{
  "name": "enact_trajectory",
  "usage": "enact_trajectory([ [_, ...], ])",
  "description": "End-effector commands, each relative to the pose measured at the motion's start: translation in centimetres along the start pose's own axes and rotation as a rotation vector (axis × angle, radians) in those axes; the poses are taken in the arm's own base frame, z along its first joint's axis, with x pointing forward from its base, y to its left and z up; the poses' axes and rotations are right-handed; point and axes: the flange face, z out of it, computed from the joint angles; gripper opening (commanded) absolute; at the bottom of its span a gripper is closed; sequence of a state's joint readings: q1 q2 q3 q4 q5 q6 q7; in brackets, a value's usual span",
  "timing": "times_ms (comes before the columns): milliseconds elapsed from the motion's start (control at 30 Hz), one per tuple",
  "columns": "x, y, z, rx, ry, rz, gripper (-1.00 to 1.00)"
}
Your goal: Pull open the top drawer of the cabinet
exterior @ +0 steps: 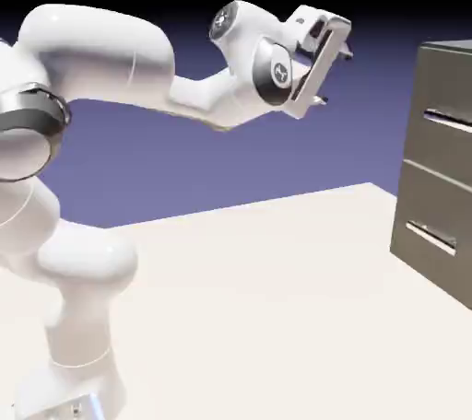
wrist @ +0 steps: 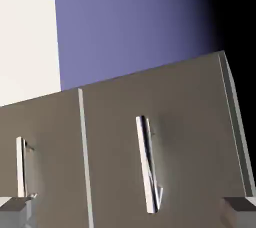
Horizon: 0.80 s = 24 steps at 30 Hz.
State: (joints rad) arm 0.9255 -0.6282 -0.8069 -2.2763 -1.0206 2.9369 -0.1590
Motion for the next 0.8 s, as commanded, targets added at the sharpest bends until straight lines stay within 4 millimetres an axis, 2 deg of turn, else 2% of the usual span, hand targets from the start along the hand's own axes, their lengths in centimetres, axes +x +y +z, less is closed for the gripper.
enact_trajectory([
  [0,0.0,0.4,0.3,-0.008,0.005,-0.061,0.0],
  [200,-0.3,2.6,2.9,-0.064,0.012,-0.43,0.0],
  [400,-1.3,3.9,6.7,-0.116,-0.022,-0.808,0.0],
  [567,-2.5,4.2,10.7,-0.151,-0.077,-1.136,0.0],
  [767,-4.0,3.6,15.9,-0.176,-0.167,-1.551,0.0],
])
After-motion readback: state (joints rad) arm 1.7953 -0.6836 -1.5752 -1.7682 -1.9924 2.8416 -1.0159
